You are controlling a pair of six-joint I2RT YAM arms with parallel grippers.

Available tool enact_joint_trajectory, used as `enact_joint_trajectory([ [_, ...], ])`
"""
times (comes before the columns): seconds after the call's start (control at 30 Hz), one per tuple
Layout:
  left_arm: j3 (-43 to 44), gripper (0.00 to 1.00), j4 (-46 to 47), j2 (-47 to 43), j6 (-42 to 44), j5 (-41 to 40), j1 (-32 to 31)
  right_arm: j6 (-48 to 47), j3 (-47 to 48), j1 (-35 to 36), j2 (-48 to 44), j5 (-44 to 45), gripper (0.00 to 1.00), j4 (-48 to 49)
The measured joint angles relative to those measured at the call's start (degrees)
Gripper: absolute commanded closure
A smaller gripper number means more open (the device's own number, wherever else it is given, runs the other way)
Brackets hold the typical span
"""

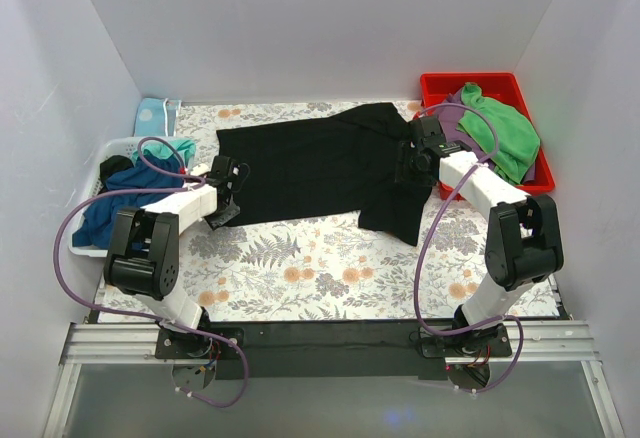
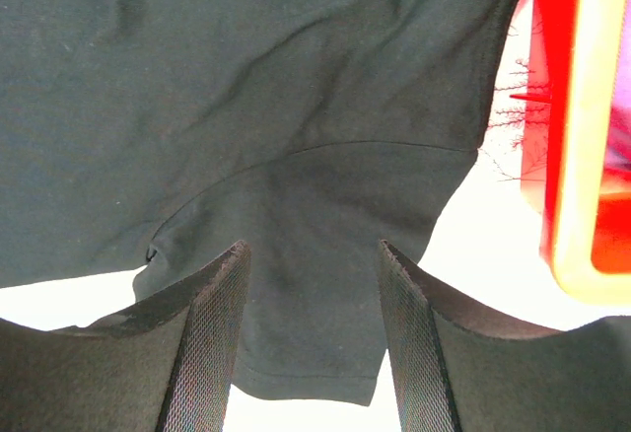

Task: Fold and stack the t-shirts
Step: Flatten out the tshirt

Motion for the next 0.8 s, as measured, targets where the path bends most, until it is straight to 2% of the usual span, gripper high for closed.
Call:
enact_joint_trajectory([
  [0.1,0.0,0.74,0.4,0.1,0.0,0.5,0.0,-0.2,0.3,0.0,0.2,0.4,0.4,-0.5],
  [0.33,0.9,0.99,1.3,0.2,-0.2,1.3,-0.2,-0.2,0.5,0.0,0.2,0.9,0.4,-1.2],
  [0.57,3.5,1.0,-2.4,1.1,-0.5,0.4,-0.2,-0.1,-0.2,0.0,-0.1,1.2,0.39,-3.0],
  [0.8,5.6,1.0,-8.4,1.2,-0.4,-0.7,-0.2,1.2,-7.5,0.0,-2.9,-0.1,0.38,-5.9],
])
